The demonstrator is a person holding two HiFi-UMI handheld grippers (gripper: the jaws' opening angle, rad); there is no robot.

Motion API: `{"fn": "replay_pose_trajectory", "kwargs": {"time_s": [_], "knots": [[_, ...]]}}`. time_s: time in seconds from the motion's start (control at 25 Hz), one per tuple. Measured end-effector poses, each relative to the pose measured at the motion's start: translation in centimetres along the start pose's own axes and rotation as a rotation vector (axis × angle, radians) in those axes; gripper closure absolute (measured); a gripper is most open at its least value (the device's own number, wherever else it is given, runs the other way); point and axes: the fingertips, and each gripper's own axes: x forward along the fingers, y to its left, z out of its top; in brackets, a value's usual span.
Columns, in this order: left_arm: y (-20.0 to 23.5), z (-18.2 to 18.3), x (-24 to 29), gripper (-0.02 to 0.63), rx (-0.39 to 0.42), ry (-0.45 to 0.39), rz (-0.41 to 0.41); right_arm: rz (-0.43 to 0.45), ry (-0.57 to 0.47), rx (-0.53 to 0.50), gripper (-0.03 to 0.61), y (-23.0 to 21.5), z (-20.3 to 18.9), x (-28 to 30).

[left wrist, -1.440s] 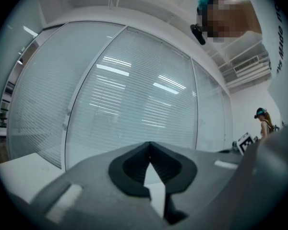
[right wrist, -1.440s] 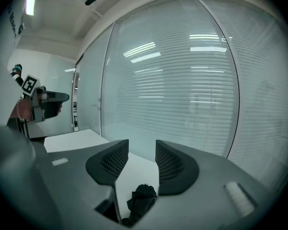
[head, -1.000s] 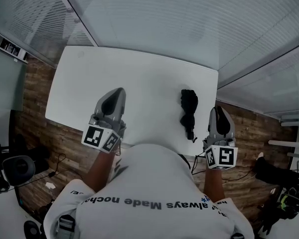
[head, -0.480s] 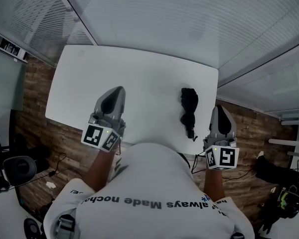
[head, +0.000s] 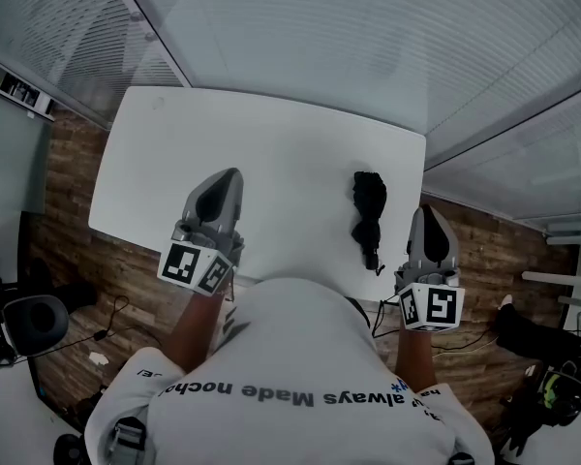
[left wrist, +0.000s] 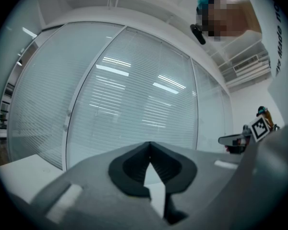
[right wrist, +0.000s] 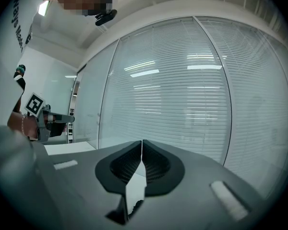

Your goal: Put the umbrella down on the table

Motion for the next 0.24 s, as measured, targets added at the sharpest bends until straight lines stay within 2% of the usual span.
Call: {"fn": "replay_pose_trajectory", "kwargs": {"time_s": [0.24], "knots": [[0.15, -0.2, -0.04, 0.611, -0.002, 0.001, 0.001, -0.001, 0.007, 0.002, 0.571, 0.04, -0.36, 0.21]]}}
